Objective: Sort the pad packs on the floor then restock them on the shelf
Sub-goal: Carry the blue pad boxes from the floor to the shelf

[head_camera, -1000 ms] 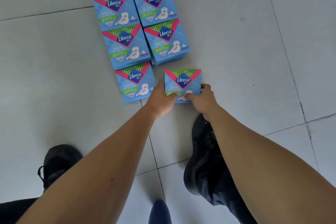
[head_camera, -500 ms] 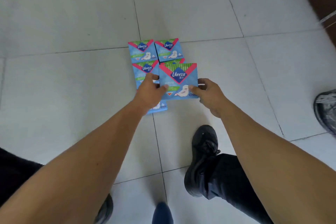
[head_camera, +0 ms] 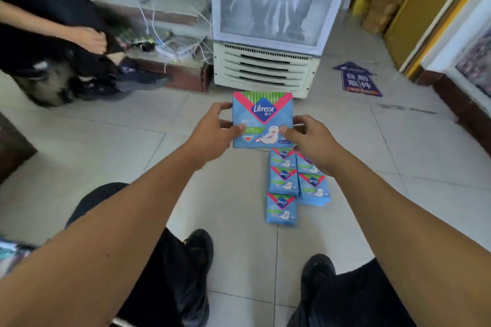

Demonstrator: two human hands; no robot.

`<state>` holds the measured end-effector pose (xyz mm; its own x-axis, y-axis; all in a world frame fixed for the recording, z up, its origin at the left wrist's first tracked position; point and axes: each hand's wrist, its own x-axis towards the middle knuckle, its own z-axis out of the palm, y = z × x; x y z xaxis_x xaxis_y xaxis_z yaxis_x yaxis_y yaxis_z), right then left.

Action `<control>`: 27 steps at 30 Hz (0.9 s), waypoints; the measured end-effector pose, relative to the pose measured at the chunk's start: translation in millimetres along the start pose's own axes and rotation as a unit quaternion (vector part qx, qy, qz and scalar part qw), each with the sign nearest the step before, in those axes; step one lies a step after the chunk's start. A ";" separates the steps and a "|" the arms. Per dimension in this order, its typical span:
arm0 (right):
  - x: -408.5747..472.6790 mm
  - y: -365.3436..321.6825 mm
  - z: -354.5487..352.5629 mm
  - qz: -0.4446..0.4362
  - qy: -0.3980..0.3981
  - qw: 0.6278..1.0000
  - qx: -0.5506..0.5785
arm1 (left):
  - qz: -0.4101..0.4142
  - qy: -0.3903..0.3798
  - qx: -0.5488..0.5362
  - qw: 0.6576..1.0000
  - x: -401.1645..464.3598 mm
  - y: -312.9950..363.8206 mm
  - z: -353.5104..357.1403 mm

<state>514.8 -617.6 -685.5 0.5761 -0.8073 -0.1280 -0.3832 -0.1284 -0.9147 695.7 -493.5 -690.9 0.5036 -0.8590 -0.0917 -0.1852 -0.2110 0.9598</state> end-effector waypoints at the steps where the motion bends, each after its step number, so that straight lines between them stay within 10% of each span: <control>1: -1.9 -15.7 8.4 -0.017 -0.016 1.000 -0.002 | 0.007 0.018 0.002 1.000 -11.7 7.4 -16.7; 10: 3.1 -118.4 108.7 -0.152 -0.151 0.976 0.024 | 0.034 0.206 0.078 0.975 -101.2 51.4 -140.7; 27: -78.8 -252.0 349.1 -0.333 -0.365 0.869 0.019 | -0.051 0.550 0.100 0.828 -283.3 15.6 -297.5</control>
<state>818.0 -320.5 -578.7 0.9709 0.0200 0.2388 0.2269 -0.3968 -0.8894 801.1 -114.6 -571.0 0.9685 0.0889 0.2326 -0.1747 -0.4229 0.8892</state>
